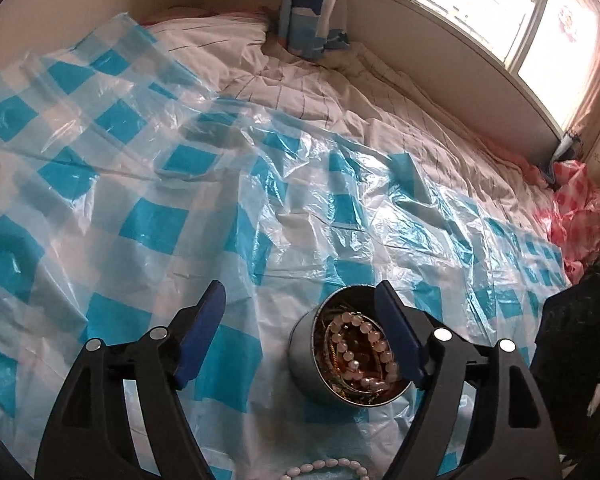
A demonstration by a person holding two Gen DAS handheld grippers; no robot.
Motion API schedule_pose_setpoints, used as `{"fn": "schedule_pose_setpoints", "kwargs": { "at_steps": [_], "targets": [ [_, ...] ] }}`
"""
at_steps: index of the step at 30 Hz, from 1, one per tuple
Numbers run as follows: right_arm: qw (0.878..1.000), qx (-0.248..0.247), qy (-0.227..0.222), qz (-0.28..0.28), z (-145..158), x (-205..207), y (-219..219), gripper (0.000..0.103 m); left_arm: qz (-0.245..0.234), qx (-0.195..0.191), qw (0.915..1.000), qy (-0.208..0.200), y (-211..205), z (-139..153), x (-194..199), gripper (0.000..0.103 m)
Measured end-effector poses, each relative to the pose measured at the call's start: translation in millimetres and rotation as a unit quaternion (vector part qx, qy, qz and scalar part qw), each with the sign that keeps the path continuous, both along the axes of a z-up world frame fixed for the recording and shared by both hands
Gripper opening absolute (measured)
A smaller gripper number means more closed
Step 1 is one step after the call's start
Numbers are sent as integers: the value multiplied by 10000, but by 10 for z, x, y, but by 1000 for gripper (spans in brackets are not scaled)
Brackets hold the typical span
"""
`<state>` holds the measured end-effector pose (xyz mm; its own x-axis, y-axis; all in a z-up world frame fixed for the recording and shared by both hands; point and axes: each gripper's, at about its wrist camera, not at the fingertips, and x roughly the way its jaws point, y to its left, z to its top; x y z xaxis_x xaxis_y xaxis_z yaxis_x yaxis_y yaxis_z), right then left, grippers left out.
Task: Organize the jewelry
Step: 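Lower the peach bead bracelet into the tin and open the right gripper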
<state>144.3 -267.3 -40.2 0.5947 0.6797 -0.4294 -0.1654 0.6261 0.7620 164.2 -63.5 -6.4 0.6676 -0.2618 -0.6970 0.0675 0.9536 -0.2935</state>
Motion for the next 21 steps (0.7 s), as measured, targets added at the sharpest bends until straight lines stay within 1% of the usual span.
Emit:
{"fn": "schedule_pose_setpoints", "kwargs": {
  "at_steps": [1,2,4,6,10,13,14,16,19,20,21],
  "targets": [
    [9998,-180,55,-91,-26,4,11,26,-25,38,10000,-7,-16,4,-4,73],
    [9993,-313,98,-194,-50,-6,12,32,-44,56,10000,-10,-26,6,-11,74],
    [9976,-556,134,-380,-81,-37,-37,32,-76,79,9999,-14,-39,11,-19,74],
    [9964,-671,105,-513,-81,-71,-102,33,-88,103,9999,-7,-45,9,-33,75],
    [9938,-888,49,-673,-68,-153,-181,47,-136,236,9996,-8,-53,13,-57,77],
    [9920,-1021,60,-735,-62,-242,-240,49,-177,407,9990,-65,-55,30,-88,77],
    [9917,-1040,69,-753,-60,-265,-252,54,-189,435,9988,-78,-54,37,-98,77],
    [9909,-1066,74,-815,-44,-300,-280,58,-222,524,9983,-110,-47,50,-118,77],
    [9904,-1065,60,-880,-18,-347,-321,59,-284,703,9970,-168,-37,75,-160,77],
    [9901,-1081,60,-891,-4,-356,-317,64,-293,746,9966,-180,-32,80,-167,78],
    [9897,-1106,53,-905,11,-376,-320,66,-305,828,9959,-209,-25,89,-184,78]
  ]
}}
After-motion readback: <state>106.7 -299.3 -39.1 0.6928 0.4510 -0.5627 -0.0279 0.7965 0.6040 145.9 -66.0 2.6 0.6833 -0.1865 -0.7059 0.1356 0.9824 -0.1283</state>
